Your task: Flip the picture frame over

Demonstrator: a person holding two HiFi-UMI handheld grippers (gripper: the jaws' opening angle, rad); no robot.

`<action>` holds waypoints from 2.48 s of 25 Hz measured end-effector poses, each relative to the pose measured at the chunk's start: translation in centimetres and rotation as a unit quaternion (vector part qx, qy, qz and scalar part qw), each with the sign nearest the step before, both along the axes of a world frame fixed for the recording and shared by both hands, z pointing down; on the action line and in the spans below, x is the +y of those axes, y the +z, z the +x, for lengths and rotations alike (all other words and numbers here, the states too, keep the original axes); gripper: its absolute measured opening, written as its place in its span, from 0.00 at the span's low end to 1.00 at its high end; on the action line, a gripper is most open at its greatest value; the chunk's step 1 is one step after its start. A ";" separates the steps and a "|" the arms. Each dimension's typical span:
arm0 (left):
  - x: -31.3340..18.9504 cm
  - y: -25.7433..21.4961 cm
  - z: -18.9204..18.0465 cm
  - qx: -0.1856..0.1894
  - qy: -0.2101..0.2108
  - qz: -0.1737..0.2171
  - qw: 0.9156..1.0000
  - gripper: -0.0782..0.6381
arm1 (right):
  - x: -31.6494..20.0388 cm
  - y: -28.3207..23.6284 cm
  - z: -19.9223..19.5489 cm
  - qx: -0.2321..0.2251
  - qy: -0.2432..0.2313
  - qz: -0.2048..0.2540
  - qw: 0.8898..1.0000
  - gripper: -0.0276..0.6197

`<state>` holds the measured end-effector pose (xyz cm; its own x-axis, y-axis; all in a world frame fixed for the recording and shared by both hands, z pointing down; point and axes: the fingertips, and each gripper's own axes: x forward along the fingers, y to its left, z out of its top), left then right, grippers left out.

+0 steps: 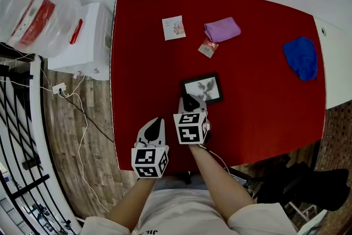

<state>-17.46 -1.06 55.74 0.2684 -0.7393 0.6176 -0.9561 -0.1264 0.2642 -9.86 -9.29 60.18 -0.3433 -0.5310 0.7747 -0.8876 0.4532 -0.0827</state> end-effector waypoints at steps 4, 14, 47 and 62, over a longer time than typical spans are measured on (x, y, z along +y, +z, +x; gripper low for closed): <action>0.1 0.1 0.1 -0.002 0.000 -0.002 1.000 0.12 | 0.0 -0.5 0.0 -0.009 0.002 0.001 1.000 0.14; 0.0 0.2 0.7 -0.003 -0.001 -0.003 1.000 0.12 | 0.0 -3.9 -0.3 -0.118 0.034 -0.022 0.992 0.14; -1.7 0.2 8.8 -0.025 0.140 0.051 0.989 0.14 | 0.2 -10.6 3.2 -0.599 0.087 -0.210 0.767 0.14; -3.3 3.0 14.1 -0.086 0.182 0.096 0.975 0.24 | 0.6 -10.5 5.5 -0.601 0.085 -0.212 0.766 0.14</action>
<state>-3.33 -4.37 58.70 0.4398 -0.7206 0.5360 -0.8666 -0.4971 0.0427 -4.35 -8.73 49.64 -0.8975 -0.4356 0.0693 -0.0990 0.0459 -0.9940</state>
